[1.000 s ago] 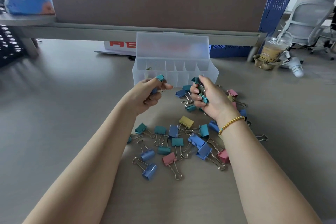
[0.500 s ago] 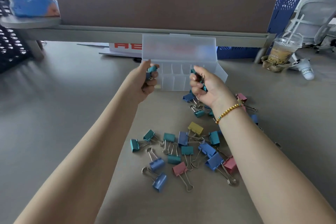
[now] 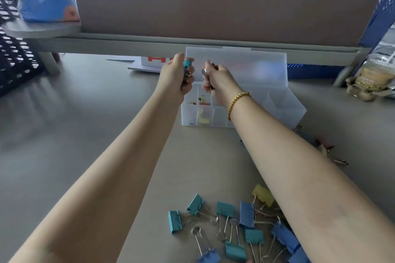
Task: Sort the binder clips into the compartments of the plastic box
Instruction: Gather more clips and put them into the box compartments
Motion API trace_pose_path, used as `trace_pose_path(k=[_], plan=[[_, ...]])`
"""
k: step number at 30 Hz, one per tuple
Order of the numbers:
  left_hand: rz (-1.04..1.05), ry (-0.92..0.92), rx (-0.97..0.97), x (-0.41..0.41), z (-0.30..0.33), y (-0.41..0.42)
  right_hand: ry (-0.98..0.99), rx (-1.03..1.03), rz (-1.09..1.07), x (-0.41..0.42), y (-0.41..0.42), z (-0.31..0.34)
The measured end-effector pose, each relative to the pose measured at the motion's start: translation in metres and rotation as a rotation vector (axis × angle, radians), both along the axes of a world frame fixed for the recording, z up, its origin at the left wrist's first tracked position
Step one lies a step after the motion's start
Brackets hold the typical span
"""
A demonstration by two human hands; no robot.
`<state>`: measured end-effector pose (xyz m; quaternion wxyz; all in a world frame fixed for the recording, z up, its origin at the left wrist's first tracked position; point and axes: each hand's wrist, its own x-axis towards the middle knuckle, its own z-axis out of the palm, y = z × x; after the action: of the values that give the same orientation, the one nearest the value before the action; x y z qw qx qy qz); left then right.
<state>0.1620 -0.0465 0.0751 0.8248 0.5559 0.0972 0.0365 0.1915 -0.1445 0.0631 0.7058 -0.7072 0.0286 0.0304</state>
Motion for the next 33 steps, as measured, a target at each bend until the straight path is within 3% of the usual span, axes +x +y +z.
trace_pose_path(k=[9, 17, 30, 33], plan=[[0.056, -0.037, -0.022, 0.019, -0.002, 0.000, 0.077, -0.112, -0.100, 0.020, 0.005, -0.011], [0.058, -0.006, 0.009, 0.023, -0.006, 0.001, 0.134, -0.186, -0.061, 0.017, 0.001, -0.009], [0.046, 0.003, 0.061, 0.015, -0.010, 0.003, -0.094, -0.367, 0.012, 0.003, -0.012, -0.014], [0.037, 0.003, 0.073, 0.014, -0.011, 0.004, -0.213, -0.633, -0.001, 0.000, -0.028, -0.011]])
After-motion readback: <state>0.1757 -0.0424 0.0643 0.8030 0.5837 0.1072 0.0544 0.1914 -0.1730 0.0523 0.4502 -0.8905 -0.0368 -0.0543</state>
